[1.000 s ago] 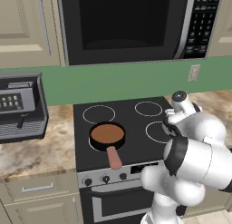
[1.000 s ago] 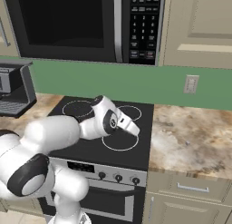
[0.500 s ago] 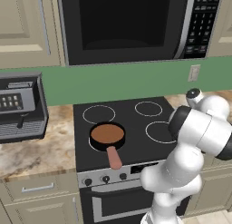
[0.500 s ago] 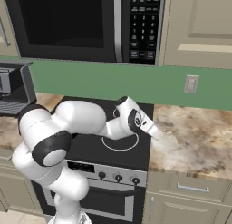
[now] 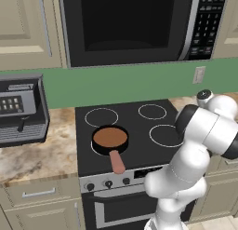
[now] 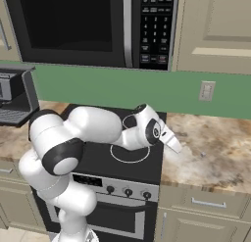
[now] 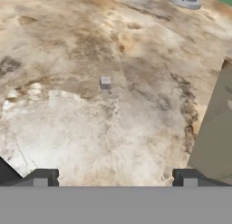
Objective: Pick up the sugar cube(s) and place them in the saucepan with hot chocolate.
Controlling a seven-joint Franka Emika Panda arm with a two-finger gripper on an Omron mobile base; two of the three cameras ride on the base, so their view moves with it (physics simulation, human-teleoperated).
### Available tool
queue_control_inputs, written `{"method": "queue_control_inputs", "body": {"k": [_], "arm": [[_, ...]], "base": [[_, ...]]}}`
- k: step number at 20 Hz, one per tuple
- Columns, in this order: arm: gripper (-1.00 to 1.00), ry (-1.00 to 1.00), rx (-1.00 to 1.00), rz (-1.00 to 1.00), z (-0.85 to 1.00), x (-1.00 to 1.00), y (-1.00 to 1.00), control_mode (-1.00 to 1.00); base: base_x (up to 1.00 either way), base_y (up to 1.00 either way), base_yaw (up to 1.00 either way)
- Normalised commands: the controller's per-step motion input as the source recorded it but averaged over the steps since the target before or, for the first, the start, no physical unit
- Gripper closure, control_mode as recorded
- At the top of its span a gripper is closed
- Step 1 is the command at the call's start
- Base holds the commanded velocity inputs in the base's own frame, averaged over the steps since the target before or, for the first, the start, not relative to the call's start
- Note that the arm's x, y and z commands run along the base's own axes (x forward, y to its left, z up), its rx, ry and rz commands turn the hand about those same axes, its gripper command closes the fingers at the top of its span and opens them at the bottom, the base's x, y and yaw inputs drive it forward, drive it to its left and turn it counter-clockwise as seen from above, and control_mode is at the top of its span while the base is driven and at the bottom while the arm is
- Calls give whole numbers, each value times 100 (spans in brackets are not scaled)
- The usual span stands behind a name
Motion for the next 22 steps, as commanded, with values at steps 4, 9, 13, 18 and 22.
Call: {"method": "queue_control_inputs", "body": {"k": [4,9,13,18,22], "arm": [[-100,3,7,0,2,0,-8,-100],[-100,4,30,0,19,0,-39,-100],[-100,0,43,2,25,0,-50,-100],[-100,0,24,14,41,0,-15,-100],[-100,-1,1,13,32,0,1,-100]], "base": [[0,0,0],[0,0,0],[0,0,0],[0,0,0],[0,0,0]]}}
